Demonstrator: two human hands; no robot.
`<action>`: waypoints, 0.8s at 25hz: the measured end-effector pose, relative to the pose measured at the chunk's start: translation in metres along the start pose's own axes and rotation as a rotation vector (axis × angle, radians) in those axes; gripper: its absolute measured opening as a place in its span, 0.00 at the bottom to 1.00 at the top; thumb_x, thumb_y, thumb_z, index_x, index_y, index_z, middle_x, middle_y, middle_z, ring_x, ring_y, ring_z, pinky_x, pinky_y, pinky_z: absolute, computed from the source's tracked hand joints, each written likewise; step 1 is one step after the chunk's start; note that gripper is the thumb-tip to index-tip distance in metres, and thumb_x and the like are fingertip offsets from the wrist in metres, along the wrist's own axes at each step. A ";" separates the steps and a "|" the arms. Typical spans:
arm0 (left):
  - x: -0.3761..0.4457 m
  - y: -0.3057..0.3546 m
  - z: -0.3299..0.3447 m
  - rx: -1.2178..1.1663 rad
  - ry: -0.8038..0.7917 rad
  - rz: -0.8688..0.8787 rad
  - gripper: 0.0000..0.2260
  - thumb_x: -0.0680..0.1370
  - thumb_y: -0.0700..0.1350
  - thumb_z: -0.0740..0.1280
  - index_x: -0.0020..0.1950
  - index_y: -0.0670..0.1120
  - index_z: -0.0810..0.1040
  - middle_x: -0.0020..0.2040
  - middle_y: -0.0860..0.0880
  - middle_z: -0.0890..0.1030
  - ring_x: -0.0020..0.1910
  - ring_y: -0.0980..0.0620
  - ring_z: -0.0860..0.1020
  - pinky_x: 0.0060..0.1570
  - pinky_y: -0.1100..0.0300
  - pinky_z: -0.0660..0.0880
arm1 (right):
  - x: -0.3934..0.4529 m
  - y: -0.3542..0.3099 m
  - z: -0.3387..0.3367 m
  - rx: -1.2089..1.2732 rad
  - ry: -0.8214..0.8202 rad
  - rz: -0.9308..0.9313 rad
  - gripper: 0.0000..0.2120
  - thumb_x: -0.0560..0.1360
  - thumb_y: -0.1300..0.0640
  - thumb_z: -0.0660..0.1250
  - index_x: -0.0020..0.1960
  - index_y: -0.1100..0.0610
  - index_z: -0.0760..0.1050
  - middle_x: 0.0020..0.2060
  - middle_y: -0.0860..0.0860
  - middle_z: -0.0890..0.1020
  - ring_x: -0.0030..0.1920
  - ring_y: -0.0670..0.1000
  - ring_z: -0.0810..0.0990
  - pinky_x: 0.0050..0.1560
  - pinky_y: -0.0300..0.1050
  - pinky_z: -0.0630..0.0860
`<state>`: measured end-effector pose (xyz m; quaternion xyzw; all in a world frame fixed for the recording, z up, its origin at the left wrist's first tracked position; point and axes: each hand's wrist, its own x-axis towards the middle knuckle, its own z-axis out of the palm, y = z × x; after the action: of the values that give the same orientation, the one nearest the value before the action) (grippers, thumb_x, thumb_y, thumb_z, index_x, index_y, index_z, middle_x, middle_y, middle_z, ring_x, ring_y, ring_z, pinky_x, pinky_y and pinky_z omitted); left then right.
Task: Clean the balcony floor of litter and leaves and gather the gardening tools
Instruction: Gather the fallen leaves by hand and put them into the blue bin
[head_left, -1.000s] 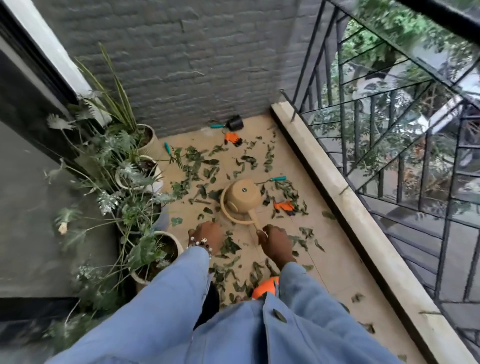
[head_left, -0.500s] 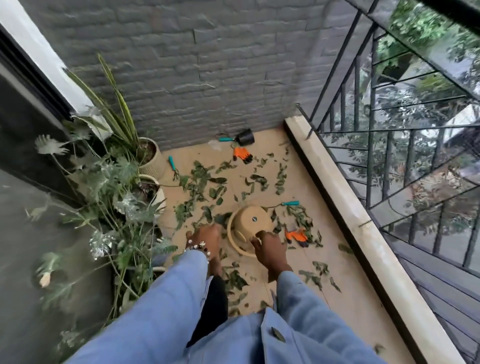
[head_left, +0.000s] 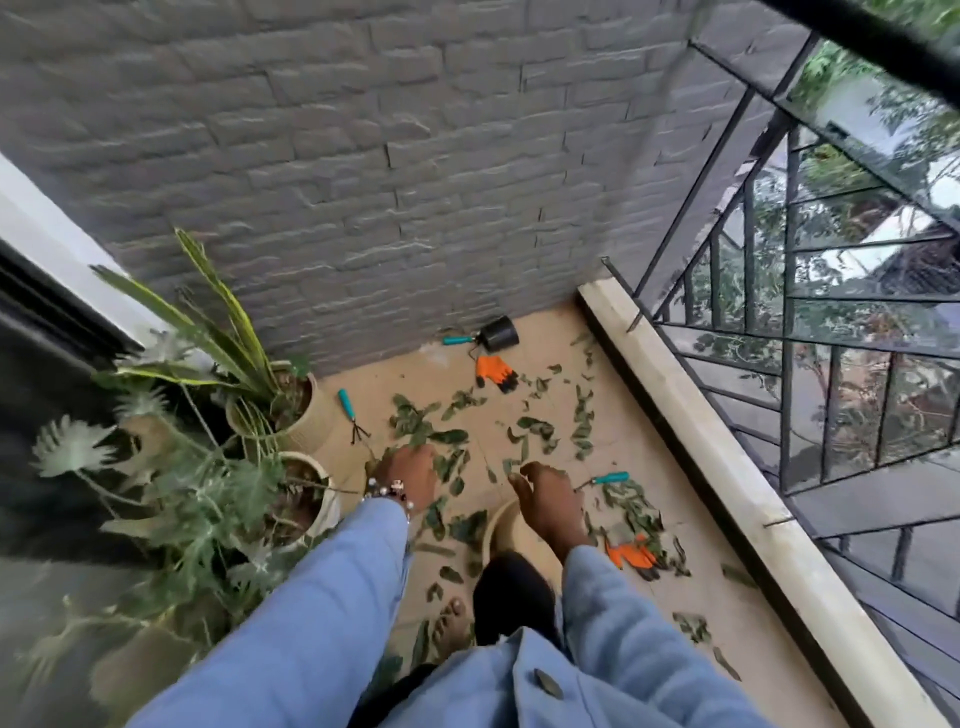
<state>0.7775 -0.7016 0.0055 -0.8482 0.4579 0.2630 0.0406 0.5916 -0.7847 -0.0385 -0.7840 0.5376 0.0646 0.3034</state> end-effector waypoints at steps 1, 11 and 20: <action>0.014 0.001 -0.010 0.009 0.003 0.014 0.18 0.81 0.47 0.58 0.71 0.47 0.68 0.65 0.43 0.76 0.64 0.41 0.74 0.58 0.52 0.70 | 0.015 -0.006 -0.007 0.011 0.010 0.004 0.18 0.80 0.44 0.55 0.60 0.54 0.74 0.58 0.56 0.78 0.61 0.59 0.73 0.59 0.55 0.69; 0.211 0.043 -0.072 0.054 -0.060 0.160 0.18 0.81 0.48 0.59 0.71 0.47 0.68 0.66 0.43 0.75 0.64 0.41 0.73 0.60 0.52 0.71 | 0.192 -0.024 -0.049 0.142 0.036 0.120 0.19 0.79 0.41 0.55 0.57 0.52 0.75 0.53 0.57 0.80 0.57 0.60 0.76 0.56 0.55 0.73; 0.393 0.117 -0.148 0.126 -0.185 0.289 0.16 0.80 0.48 0.60 0.67 0.48 0.70 0.61 0.42 0.78 0.60 0.41 0.76 0.58 0.51 0.73 | 0.350 -0.018 -0.142 0.186 0.089 0.310 0.16 0.80 0.45 0.56 0.59 0.54 0.75 0.56 0.56 0.80 0.59 0.59 0.74 0.58 0.54 0.69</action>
<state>0.9184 -1.1121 -0.0379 -0.7416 0.5849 0.3138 0.0973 0.7206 -1.1385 -0.0661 -0.6624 0.6685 0.0258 0.3371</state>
